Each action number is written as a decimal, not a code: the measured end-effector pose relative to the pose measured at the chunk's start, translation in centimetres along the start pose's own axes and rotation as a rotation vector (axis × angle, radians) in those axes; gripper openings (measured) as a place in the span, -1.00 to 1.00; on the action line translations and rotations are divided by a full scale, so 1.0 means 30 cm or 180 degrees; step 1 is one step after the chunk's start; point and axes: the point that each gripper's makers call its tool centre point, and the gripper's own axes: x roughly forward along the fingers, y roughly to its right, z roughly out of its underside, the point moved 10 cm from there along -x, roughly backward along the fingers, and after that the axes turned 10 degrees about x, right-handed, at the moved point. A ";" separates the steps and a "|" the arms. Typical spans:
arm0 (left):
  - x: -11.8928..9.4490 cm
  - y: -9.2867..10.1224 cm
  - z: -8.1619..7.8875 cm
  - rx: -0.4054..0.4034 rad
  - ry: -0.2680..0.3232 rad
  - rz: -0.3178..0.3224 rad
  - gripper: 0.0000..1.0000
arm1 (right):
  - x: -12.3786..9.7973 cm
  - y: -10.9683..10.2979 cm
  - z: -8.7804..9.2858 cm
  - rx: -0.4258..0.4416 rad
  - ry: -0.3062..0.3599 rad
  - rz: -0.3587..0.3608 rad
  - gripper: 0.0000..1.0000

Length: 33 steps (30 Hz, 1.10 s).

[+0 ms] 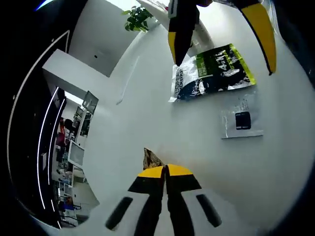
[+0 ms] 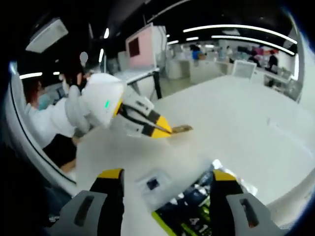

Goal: Arrange the skincare products in the storage area until every visible bottle or jar stands upright without overlapping.

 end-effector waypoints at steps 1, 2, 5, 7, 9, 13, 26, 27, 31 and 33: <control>-0.003 0.005 -0.005 -0.0007 0.0014 0.0000 -0.87 | 0.002 0.004 0.001 0.0071 0.0042 0.0020 0.38; -0.008 0.012 -0.013 -0.0028 0.0038 0.0006 -0.87 | 0.001 0.006 0.002 0.0108 0.0054 0.0025 0.35; -0.016 0.027 -0.026 -0.0116 0.0087 0.0009 -0.87 | 0.002 0.015 0.008 0.0182 0.0062 0.0065 0.21; -0.020 0.038 -0.033 -0.0232 0.0138 0.0008 -0.87 | 0.004 0.024 0.013 0.0228 0.0128 0.0123 0.16; -0.028 0.046 -0.042 -0.0234 0.0146 -0.0002 -0.87 | 0.013 0.026 0.020 0.0481 0.0211 0.0086 0.09; -0.045 0.060 -0.065 -0.0260 0.0199 -0.0009 -0.87 | 0.029 0.029 0.032 0.0951 0.0356 0.0026 -0.08; -0.086 0.080 -0.099 -0.0422 0.0286 -0.0072 -0.87 | 0.106 0.017 0.074 0.1548 0.0508 0.0018 -0.35; -0.091 0.083 -0.102 -0.0433 0.0290 -0.0081 -0.87 | 0.110 0.018 0.077 0.1602 0.0515 0.0011 -0.39; -0.103 0.097 -0.116 -0.0486 0.0333 -0.0081 -0.87 | 0.130 0.018 0.083 0.1832 0.0515 -0.0070 -0.39; -0.105 0.107 -0.125 -0.0482 0.0348 -0.0068 -0.87 | 0.136 0.018 0.082 0.1885 0.0537 -0.0068 -0.41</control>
